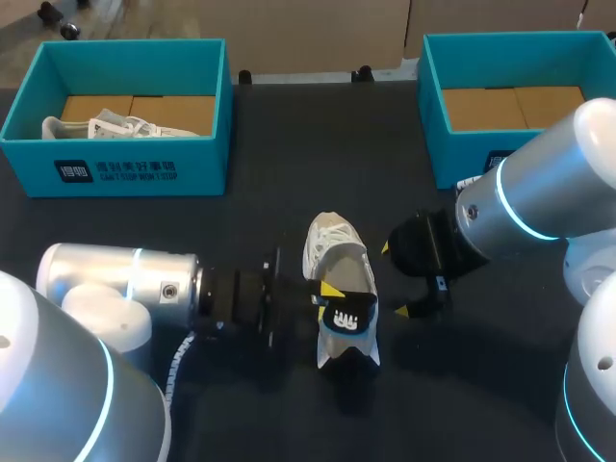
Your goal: Take the shoe out of the shoebox, open the shoe tongue, remove and reinsert the insole, then place the shoe into the shoebox
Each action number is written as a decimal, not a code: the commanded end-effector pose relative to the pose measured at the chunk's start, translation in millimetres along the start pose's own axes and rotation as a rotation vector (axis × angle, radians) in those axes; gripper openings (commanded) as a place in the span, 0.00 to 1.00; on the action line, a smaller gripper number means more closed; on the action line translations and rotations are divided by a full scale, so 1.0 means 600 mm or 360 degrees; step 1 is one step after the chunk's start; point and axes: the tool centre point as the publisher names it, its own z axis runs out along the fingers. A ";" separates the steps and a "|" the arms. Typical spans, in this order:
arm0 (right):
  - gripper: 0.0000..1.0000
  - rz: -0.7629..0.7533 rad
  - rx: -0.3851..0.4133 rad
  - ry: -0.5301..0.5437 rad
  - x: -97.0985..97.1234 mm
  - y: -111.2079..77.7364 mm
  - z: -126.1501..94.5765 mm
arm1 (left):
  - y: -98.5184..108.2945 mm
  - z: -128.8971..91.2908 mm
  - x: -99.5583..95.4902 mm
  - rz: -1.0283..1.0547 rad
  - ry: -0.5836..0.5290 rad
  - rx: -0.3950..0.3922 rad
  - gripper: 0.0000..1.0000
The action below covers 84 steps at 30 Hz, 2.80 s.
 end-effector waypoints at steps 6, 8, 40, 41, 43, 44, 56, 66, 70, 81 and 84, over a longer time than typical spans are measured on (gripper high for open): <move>1.00 0.0001 0.0002 -0.0007 0.003 0.000 0.001 | 0.017 0.006 0.002 -0.0001 0.0036 -0.0033 0.00; 1.00 0.0001 0.0002 -0.0007 0.003 0.000 0.001 | 0.020 0.007 0.002 0.0011 0.0042 -0.0033 0.00; 1.00 0.0001 0.0002 -0.0007 0.003 0.000 0.001 | 0.024 -0.009 0.003 0.0086 0.0095 -0.0046 0.44; 1.00 0.0001 0.0002 -0.0007 0.003 0.000 0.001 | 0.018 -0.010 0.001 0.0092 0.0088 -0.0035 0.43; 1.00 0.0001 0.0002 -0.0007 0.003 0.000 0.001 | 0.011 -0.010 0.001 0.0097 0.0084 -0.0032 0.42; 1.00 0.0001 0.0002 -0.0007 0.003 0.000 0.001 | 0.008 -0.010 0.001 0.0101 0.0084 -0.0030 0.42; 1.00 0.0001 0.0002 -0.0007 0.003 0.000 0.001 | 0.034 0.007 0.011 0.0086 0.0114 -0.0077 0.00; 1.00 0.0001 0.0002 -0.0007 0.003 0.000 0.001 | 0.065 0.012 0.016 0.0164 0.0110 -0.0189 0.00; 1.00 0.0001 0.0002 -0.0007 0.003 0.000 0.001 | 0.070 0.013 0.012 0.0172 0.0072 -0.0194 0.00; 1.00 0.0001 0.0002 -0.0007 0.003 0.000 0.001 | 0.074 0.011 0.011 0.0152 0.0034 -0.0178 0.42; 1.00 0.0001 0.0002 -0.0007 0.003 0.000 0.001 | 0.060 0.006 0.013 0.0150 0.0027 -0.0151 0.43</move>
